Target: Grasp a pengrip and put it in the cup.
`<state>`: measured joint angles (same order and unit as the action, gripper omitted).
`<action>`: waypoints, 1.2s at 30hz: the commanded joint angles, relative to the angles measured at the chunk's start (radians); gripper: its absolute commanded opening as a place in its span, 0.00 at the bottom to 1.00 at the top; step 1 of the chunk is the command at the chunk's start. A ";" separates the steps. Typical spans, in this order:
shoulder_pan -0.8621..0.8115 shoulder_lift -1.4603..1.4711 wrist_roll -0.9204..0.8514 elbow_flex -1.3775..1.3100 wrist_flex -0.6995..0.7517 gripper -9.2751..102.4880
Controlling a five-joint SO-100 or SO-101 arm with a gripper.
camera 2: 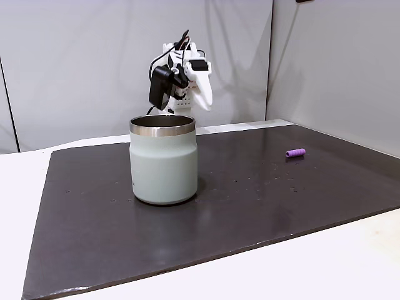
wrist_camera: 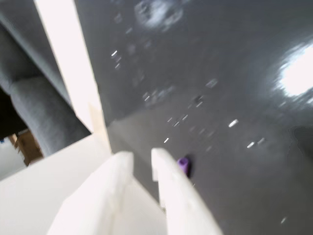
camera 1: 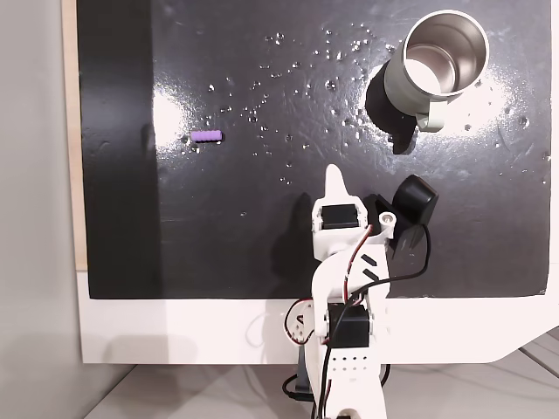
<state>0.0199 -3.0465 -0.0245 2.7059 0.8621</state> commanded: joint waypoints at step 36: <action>0.514 1.813 0.515 -1.861 0.652 0.11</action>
<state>0.5139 -1.2517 0.4863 0.9296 1.5125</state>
